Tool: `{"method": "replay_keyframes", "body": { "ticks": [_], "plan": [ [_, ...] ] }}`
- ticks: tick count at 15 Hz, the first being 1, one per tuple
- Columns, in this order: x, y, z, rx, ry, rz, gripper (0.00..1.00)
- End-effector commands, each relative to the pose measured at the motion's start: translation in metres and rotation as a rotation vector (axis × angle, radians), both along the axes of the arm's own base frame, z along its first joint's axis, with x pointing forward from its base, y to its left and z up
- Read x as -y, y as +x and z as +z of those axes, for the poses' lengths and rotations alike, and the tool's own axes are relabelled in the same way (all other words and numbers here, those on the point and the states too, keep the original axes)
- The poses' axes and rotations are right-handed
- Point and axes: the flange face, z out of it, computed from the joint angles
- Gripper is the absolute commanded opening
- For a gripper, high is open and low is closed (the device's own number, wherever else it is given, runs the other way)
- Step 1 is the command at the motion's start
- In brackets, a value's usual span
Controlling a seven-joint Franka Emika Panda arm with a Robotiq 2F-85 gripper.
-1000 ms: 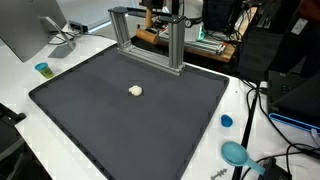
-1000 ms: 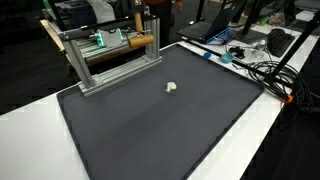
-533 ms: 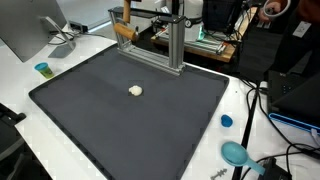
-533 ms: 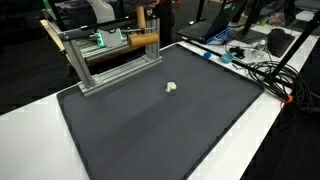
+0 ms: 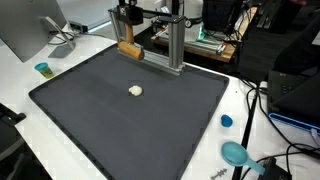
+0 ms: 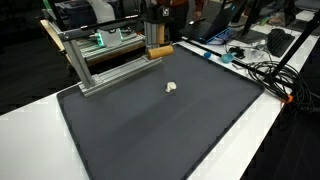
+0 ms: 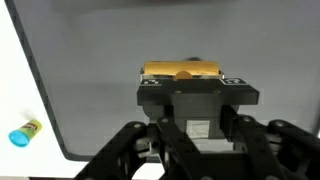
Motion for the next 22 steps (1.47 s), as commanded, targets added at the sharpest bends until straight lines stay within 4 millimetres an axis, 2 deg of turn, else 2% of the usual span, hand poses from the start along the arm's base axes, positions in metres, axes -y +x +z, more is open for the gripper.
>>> {"method": "replay_keyframes", "body": {
  "ticks": [1, 5, 6, 7, 10, 14, 16, 22],
  "plan": [
    [-0.007, 0.001, 0.0, -0.017, 0.001, -0.009, 0.46],
    [-0.011, 0.001, 0.005, -0.025, 0.0, -0.016, 0.46],
    [-0.011, 0.001, 0.005, -0.025, 0.0, -0.017, 0.21],
    [-0.011, 0.016, -0.007, -0.026, 0.024, -0.024, 0.21],
    [-0.012, 0.043, -0.037, -0.028, 0.04, -0.014, 0.21],
    [-0.001, 0.073, -0.072, -0.022, 0.061, -0.017, 0.21],
    [0.0, 0.081, -0.086, -0.049, 0.081, -0.011, 0.21],
    [-0.013, 0.092, -0.106, -0.091, 0.105, 0.027, 0.21]
  ]
}}
